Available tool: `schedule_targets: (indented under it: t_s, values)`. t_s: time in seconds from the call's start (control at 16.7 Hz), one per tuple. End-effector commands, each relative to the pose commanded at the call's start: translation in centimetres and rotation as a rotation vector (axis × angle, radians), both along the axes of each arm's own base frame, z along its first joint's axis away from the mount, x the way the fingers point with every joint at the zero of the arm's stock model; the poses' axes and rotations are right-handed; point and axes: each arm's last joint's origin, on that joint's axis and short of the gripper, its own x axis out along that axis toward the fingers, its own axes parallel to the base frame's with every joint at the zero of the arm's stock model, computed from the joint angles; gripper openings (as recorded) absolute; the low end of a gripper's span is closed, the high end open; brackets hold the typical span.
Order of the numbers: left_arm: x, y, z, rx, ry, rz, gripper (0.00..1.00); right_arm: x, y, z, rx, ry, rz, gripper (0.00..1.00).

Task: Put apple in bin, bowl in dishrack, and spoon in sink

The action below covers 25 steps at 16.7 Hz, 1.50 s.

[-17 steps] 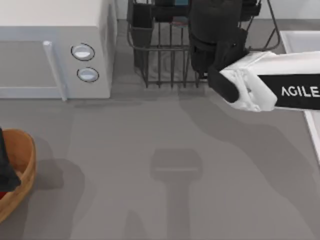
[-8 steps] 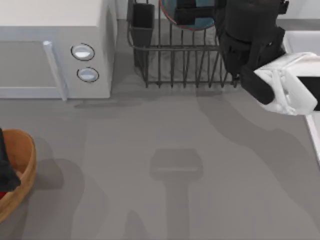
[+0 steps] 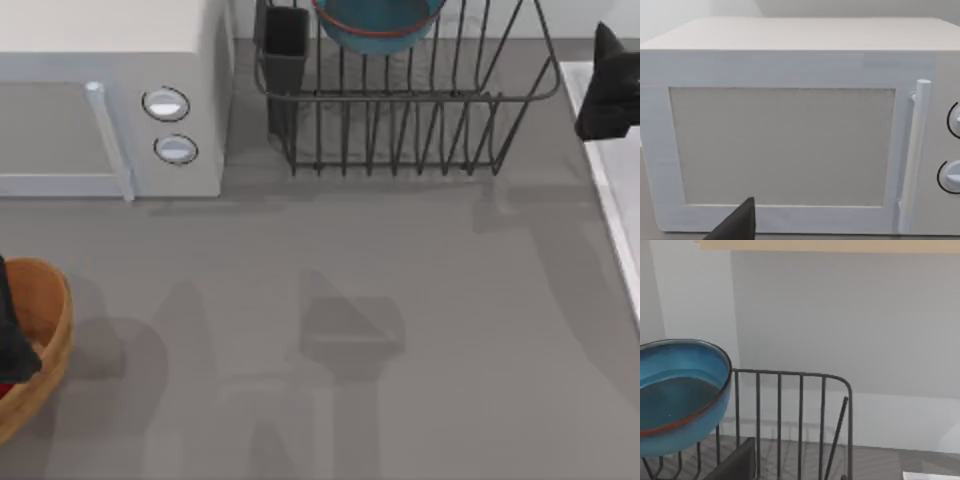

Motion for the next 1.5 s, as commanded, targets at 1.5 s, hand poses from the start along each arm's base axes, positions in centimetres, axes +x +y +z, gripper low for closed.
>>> schedule_targets:
  t_s: [1.5]
  values:
    - [0.0, 0.0, 0.0, 0.000, 0.000, 0.000, 1.00, -12.8, -8.1, -9.6, -0.145, 0.136, -0.144, 1.00]
